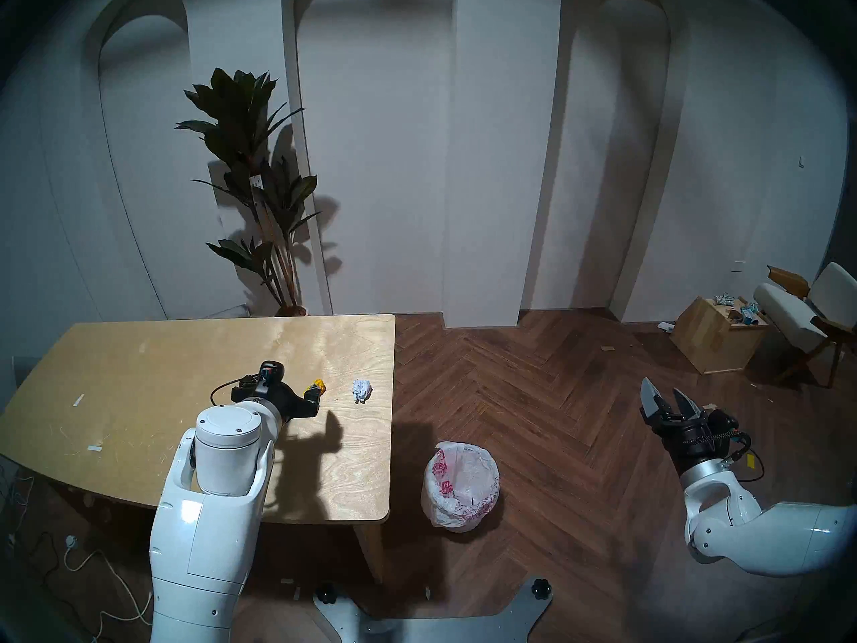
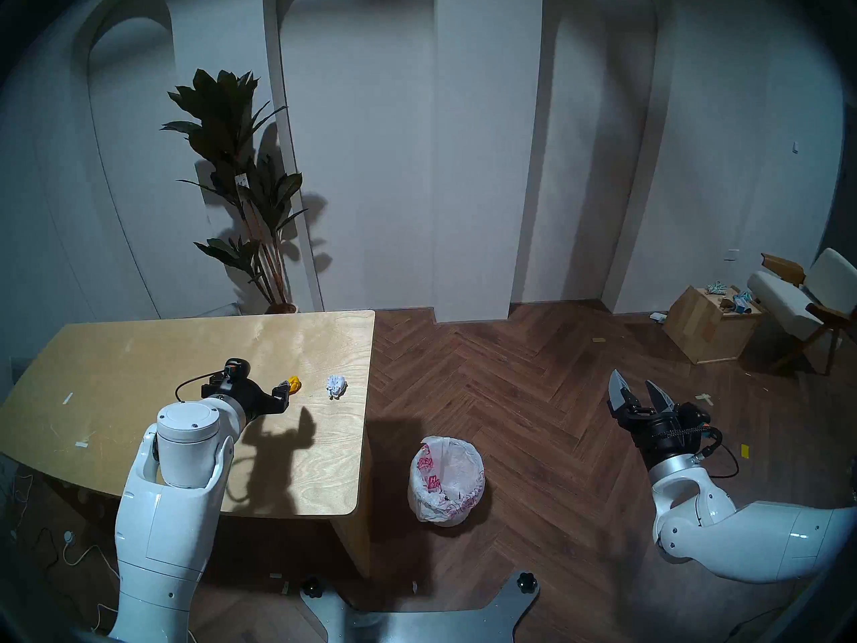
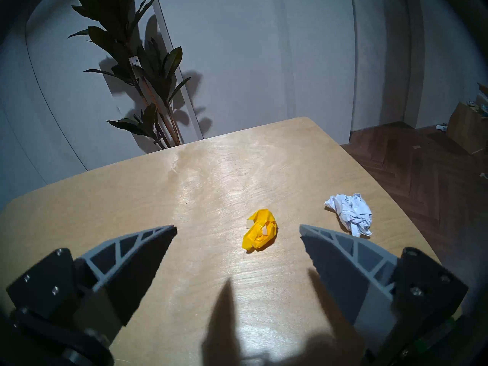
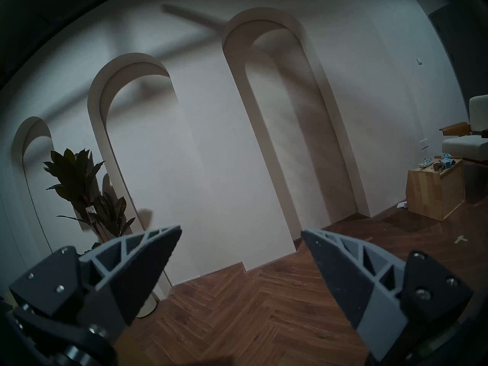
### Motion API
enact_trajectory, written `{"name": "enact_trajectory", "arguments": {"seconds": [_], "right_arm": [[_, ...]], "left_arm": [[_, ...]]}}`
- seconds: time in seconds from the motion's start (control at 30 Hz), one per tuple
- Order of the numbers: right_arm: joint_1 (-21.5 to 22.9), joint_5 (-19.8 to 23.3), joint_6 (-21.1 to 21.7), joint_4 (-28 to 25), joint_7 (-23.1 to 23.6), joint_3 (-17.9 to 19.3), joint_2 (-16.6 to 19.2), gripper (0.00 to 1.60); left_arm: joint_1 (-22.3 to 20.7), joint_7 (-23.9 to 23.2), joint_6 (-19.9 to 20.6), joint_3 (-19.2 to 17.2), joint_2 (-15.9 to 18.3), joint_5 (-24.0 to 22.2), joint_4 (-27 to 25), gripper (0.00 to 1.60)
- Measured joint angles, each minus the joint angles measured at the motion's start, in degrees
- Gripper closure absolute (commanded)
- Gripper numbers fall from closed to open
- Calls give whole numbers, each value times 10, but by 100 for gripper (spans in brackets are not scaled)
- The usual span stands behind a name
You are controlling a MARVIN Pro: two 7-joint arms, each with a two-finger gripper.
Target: Put the trash into the trash bin on the ground
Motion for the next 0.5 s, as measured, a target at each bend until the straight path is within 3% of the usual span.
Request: {"name": "enact_trajectory", "arguments": {"seconds": [0.5], "right_arm": [[5,-11,14,-4,-8,-2,-6,0]], "left_arm": [[-20,17,-4,22,-11,11,29,0]]}}
